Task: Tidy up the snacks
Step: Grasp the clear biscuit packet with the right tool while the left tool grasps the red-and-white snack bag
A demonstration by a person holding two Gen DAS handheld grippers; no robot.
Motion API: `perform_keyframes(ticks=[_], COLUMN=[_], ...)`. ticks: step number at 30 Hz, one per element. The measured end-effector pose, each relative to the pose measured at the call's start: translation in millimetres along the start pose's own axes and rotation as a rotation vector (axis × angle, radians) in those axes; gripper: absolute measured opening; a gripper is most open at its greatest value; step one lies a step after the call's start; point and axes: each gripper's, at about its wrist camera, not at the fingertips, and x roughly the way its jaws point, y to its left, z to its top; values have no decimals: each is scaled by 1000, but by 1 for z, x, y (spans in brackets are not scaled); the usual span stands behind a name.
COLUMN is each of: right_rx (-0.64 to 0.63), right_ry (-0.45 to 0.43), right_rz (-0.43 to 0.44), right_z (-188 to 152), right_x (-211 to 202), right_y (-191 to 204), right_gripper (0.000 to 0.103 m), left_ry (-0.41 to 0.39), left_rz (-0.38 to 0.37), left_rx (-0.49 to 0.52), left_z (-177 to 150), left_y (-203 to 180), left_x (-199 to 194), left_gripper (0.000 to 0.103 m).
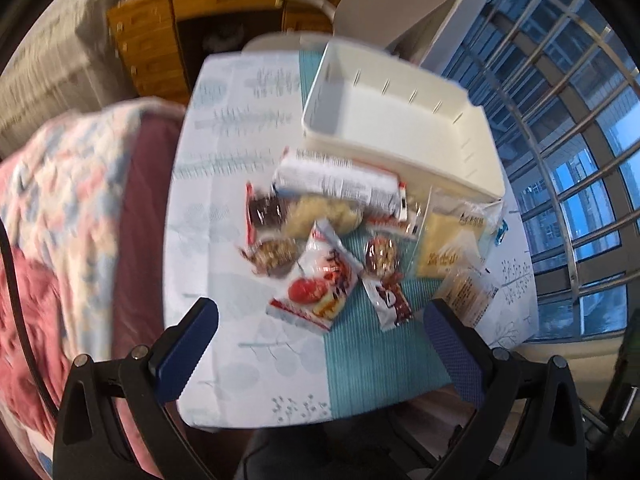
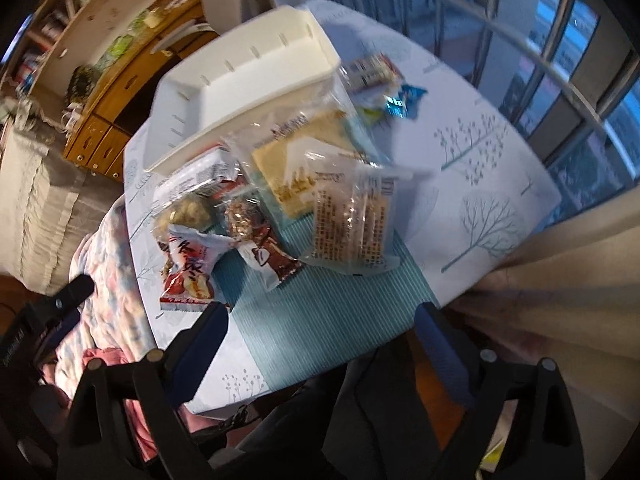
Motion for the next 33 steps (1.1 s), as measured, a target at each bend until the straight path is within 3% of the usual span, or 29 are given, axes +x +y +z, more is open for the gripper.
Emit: perform_keyframes(ticks=[9,13,18,20,24,30,33], right_rx=[147,172,154,147,128,89,83], right_ry=[178,252,325,348,380,409,424], right_rz=[47,28,-22,-40,-46,-87,-104], right_z=[33,44,55,59,66,74,78], right_x=[60,86,114,125,140,157,164], right_y=[-24,-29,-29,-28,-24,-15,-9], right_gripper=[84,82,79,78,76,74,74], left_ry=[174,278,372,389,434,426,447], left_rz=[-56,-75,-29,26,18,48,13], left_rx=[-157,-214,-226,-213,-236,-234,-274], left_z=[16,18,18,19,19,29,30], left_y=[15,18,17,16,18,17,22], left_x=[61,97,138,149,171,182,189], left_gripper=[101,101,101,100,101,100,92])
